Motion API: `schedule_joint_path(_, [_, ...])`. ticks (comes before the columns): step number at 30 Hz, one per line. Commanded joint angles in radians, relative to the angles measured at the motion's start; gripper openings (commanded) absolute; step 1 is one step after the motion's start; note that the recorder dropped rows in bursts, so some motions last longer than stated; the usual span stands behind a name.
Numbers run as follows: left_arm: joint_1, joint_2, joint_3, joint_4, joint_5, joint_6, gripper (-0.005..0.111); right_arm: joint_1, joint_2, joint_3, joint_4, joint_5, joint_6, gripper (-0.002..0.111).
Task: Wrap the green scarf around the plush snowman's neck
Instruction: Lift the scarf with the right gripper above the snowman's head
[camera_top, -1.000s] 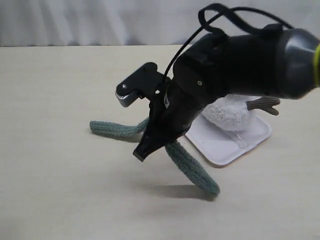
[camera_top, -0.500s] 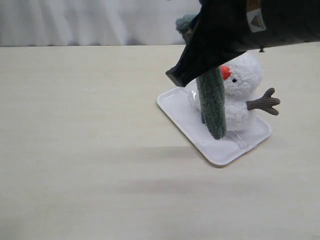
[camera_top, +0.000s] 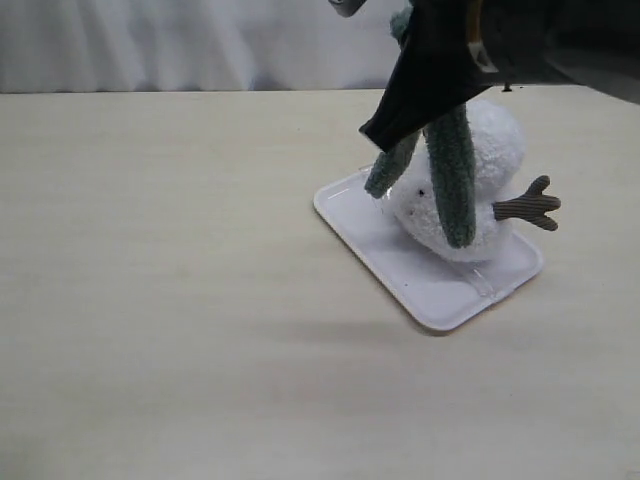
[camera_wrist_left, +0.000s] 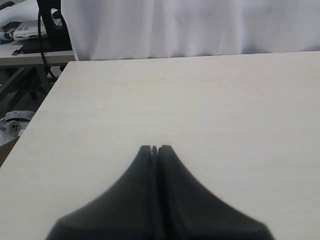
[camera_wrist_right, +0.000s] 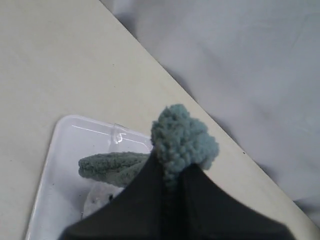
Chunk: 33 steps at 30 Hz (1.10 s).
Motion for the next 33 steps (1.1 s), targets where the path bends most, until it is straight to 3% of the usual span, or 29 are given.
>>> schedule_joint_path(1, [-0.004, -0.003, 0.003, -0.004, -0.011, 0.002, 0.0, -0.052, 0.037, -0.001, -0.071, 0.007, 0.085, 0.004])
schedule_joint_path(7, [-0.004, -0.003, 0.003, -0.004, -0.011, 0.002, 0.0, -0.127, 0.07, -0.001, -0.105, -0.032, 0.109, 0.004])
schedule_joint_path(17, [-0.004, -0.003, 0.003, -0.004, -0.011, 0.002, 0.0, -0.236, 0.073, -0.001, -0.148, -0.306, 0.24, 0.004])
schedule_joint_path(24, [-0.004, -0.003, 0.003, -0.004, -0.011, 0.002, 0.0, -0.333, 0.11, -0.001, -0.115, -0.304, 0.32, 0.004])
schedule_joint_path(33, [-0.004, -0.003, 0.003, -0.004, -0.011, 0.002, 0.0, -0.351, 0.206, -0.001, -0.125, -0.198, 0.273, 0.004])
